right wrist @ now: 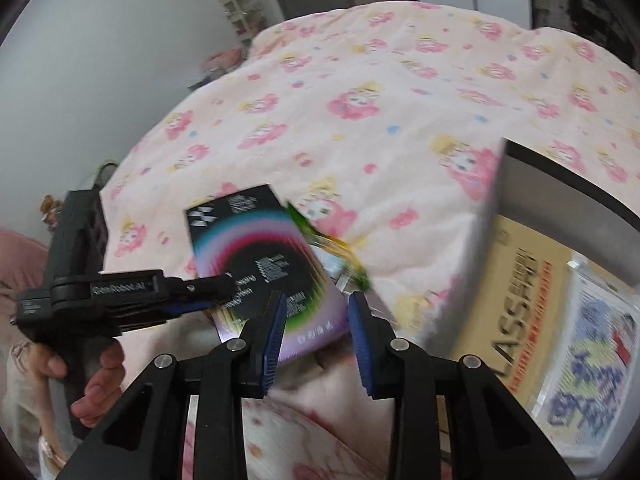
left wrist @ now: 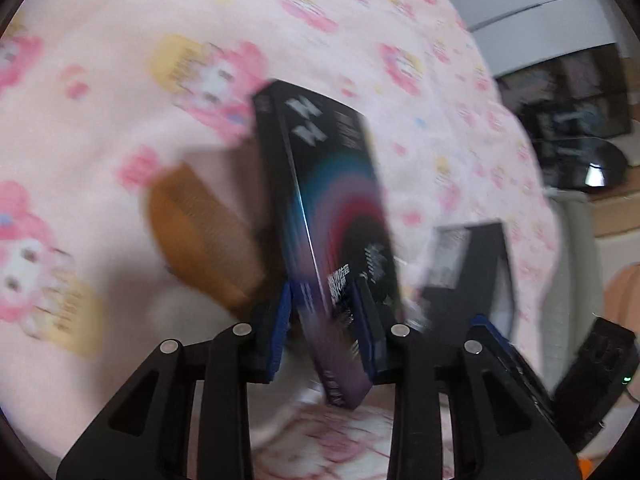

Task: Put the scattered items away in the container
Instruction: 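Grasp the black Smart Devil box with the left gripper and lift, then carry the Smart Devil box with the left gripper over the black box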

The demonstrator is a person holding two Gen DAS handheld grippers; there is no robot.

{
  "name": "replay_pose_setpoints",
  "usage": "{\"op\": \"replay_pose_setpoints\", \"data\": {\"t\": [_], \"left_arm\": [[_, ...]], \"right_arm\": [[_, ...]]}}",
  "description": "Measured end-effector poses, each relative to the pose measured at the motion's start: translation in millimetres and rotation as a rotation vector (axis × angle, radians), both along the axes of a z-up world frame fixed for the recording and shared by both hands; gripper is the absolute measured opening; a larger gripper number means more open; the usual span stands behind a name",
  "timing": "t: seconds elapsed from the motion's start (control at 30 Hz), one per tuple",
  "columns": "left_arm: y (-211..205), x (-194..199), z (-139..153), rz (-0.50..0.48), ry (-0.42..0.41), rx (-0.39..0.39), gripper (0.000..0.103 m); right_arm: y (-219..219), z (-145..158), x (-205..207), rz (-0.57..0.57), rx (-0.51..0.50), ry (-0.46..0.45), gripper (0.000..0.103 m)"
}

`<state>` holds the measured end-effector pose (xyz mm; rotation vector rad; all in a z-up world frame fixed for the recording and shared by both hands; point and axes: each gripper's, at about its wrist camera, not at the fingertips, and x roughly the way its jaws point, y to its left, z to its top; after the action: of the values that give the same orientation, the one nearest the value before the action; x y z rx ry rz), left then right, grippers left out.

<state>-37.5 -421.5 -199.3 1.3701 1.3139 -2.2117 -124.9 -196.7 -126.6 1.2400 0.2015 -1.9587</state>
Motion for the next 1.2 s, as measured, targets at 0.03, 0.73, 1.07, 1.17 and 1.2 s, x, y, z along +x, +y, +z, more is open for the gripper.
{"op": "replay_pose_setpoints", "data": {"t": [0.03,0.73,1.07,1.17,1.2], "left_arm": [[-1,1,2,0.004,-0.027,-0.051,0.03],[10,6,1,-0.082,-0.022,-0.094,0.041],[9,1,-19,-0.058,-0.006,-0.043,0.05],[16,6,-7,-0.057,0.002,-0.08,0.05],[17,8,-1,-0.055,0.007,-0.094,0.05]], "right_arm": [[-8,-4,-1,0.012,0.018,0.001,0.028],[-36,-40,16,0.172,0.054,-0.197,0.023],[-44,-70,-8,0.091,0.03,-0.347,0.026],[-45,-66,-8,0.097,0.009,-0.348,0.026],[-44,-63,-6,0.101,0.006,-0.343,0.026]]}}
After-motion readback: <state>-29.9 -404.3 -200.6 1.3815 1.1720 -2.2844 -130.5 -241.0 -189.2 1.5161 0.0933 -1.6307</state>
